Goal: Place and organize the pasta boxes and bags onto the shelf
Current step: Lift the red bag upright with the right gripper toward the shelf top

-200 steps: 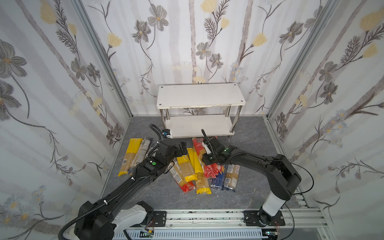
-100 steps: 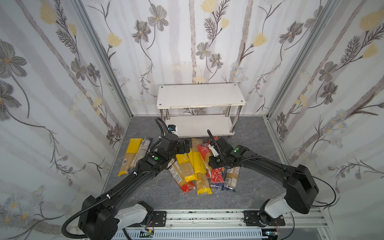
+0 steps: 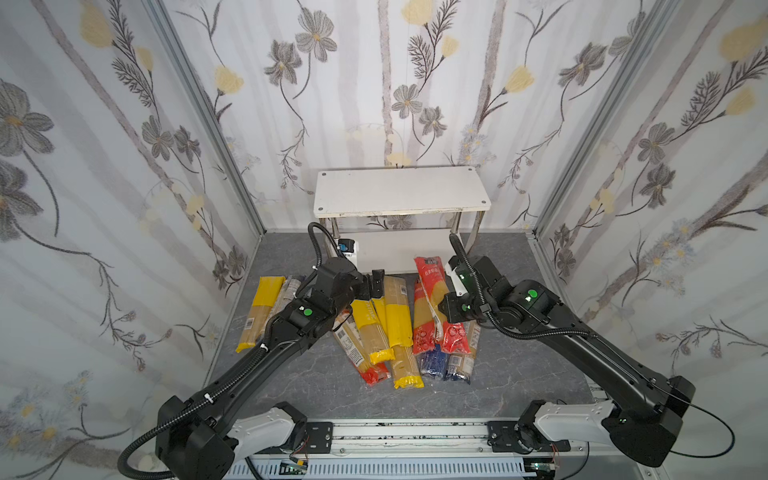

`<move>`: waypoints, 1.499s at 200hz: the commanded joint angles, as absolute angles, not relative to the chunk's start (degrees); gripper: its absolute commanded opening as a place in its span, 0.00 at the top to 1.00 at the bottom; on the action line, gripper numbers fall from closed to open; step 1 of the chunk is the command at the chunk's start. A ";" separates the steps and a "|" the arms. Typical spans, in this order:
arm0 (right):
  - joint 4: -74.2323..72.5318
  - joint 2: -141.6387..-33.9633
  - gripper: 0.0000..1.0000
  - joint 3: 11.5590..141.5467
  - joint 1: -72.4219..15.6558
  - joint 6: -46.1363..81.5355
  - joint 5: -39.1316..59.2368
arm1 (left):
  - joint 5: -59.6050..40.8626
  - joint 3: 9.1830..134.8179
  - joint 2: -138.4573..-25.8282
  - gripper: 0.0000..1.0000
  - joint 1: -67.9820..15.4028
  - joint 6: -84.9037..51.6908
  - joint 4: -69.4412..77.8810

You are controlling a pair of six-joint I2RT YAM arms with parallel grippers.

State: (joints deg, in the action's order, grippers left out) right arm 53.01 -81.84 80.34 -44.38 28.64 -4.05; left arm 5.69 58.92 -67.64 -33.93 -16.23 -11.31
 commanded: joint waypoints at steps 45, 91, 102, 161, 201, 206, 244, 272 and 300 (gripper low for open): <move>51.70 -84.77 0.97 101.27 -37.57 18.54 -15.40 | 3.78 65.88 -73.57 0.00 -34.59 -15.56 -10.11; 44.03 -92.35 0.95 115.37 -29.40 8.18 -17.58 | 4.22 69.00 -76.61 0.00 -35.25 -15.21 -10.11; 42.30 -95.33 0.95 118.79 -27.88 5.94 -18.44 | 4.52 69.67 -77.52 0.00 -35.42 -15.14 -10.11; 22.20 -105.07 0.94 124.51 -21.30 -0.60 -17.31 | 5.83 72.62 -81.09 0.00 -35.84 -14.06 -10.11; 21.32 -115.93 0.93 135.86 -19.78 -4.18 -14.35 | 7.14 73.69 -82.73 0.00 -35.85 -13.32 -10.11; 21.09 -116.99 0.93 136.84 -19.78 -4.60 -14.26 | 7.33 73.74 -82.98 0.00 -35.86 -13.19 -10.11; 20.05 -121.75 0.91 139.86 -18.50 -4.25 -12.14 | 9.05 76.06 -84.70 0.00 -35.86 -12.40 -10.11; 21.21 -121.91 0.91 139.91 -17.09 -4.12 -11.85 | 9.49 77.27 -86.43 0.00 -35.92 -12.21 -10.11; 23.12 -122.08 0.89 139.90 -14.87 -1.70 -7.93 | 9.07 78.89 -88.45 0.00 -35.87 -12.49 -10.06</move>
State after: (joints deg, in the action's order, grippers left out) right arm 30.30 -122.23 138.93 -16.10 -3.44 -11.14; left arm 8.38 77.34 -87.20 -35.90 -12.82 -11.16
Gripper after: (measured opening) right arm 0.200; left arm 0.997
